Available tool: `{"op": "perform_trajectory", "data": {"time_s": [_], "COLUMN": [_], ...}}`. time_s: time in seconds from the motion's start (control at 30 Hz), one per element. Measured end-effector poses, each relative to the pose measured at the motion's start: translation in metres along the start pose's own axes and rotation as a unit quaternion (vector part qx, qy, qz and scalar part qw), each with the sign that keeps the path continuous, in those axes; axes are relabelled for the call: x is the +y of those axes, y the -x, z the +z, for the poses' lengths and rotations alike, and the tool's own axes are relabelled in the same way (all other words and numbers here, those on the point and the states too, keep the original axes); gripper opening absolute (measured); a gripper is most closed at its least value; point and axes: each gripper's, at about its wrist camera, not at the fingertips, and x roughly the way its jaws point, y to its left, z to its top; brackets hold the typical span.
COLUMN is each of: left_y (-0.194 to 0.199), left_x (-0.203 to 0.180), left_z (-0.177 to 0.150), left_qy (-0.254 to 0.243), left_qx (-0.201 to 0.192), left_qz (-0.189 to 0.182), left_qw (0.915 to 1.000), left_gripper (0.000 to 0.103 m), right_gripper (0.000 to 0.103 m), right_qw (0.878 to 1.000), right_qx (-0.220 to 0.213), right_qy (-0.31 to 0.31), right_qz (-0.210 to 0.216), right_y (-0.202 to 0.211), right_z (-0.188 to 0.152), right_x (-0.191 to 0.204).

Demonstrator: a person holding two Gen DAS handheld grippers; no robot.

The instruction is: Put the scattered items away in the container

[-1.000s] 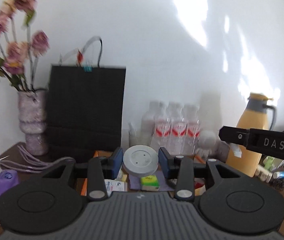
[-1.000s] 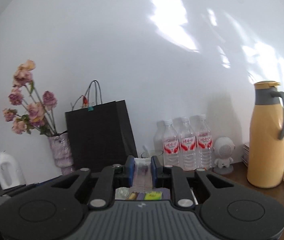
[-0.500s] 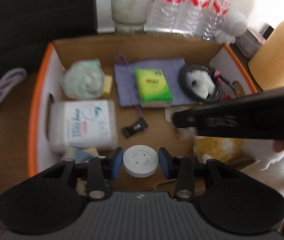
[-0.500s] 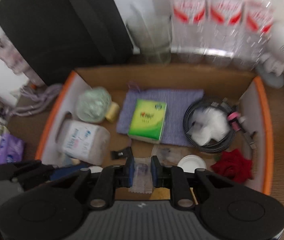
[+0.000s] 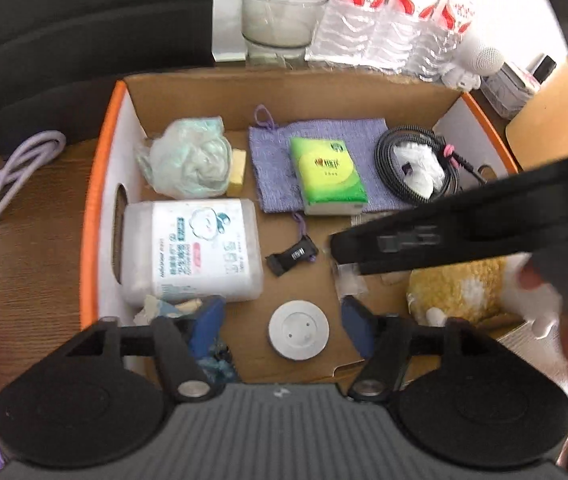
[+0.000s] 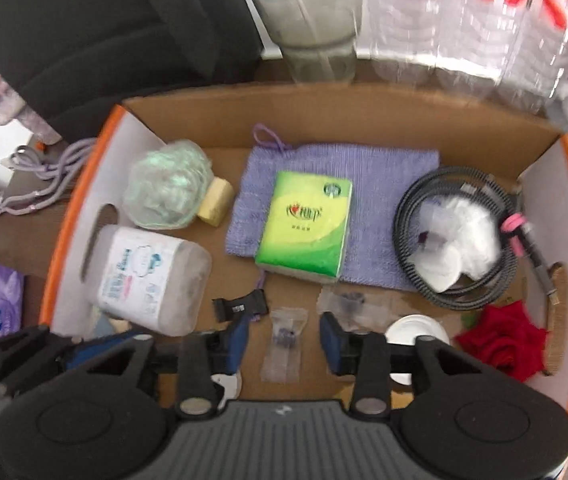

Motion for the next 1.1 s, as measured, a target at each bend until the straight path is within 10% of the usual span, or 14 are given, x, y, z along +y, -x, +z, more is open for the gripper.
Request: {"op": "perform_trajectory", "data": {"time_s": [0.2, 0.5, 0.73, 0.93, 1.1], "left_y": [0.017, 0.055, 0.102, 0.114, 0.11], "left_x": [-0.006, -0.016, -0.023, -0.025, -0.022], "left_z": [0.004, -0.001, -0.026, -0.058, -0.062], "left_qy": [0.024, 0.039, 0.032, 0.02, 0.031], "left_qx": [-0.021, -0.052, -0.212, -0.32, -0.327], "left_qz": [0.043, 0.082, 0.138, 0.117, 0.104], "left_qw": [0.9986, 0.9945, 0.9669, 0.9402, 0.9386], "left_gripper": [0.102, 0.103, 0.103, 0.103, 0.103], "right_gripper": [0.067, 0.076, 0.089, 0.094, 0.094], "right_qw": [0.997, 0.996, 0.992, 0.942, 0.933], "right_qx": [-0.037, -0.051, -0.115, -0.333, -0.353], "right_qy": [-0.006, -0.025, -0.033, 0.031, 0.039], "right_qz": [-0.066, -0.068, -0.045, -0.042, -0.051], "right_y": [0.056, 0.088, 0.102, 0.123, 0.116], "right_z": [-0.016, -0.043, -0.066, -0.118, -0.122], "right_x": [-0.022, -0.044, -0.027, -0.014, -0.013]}}
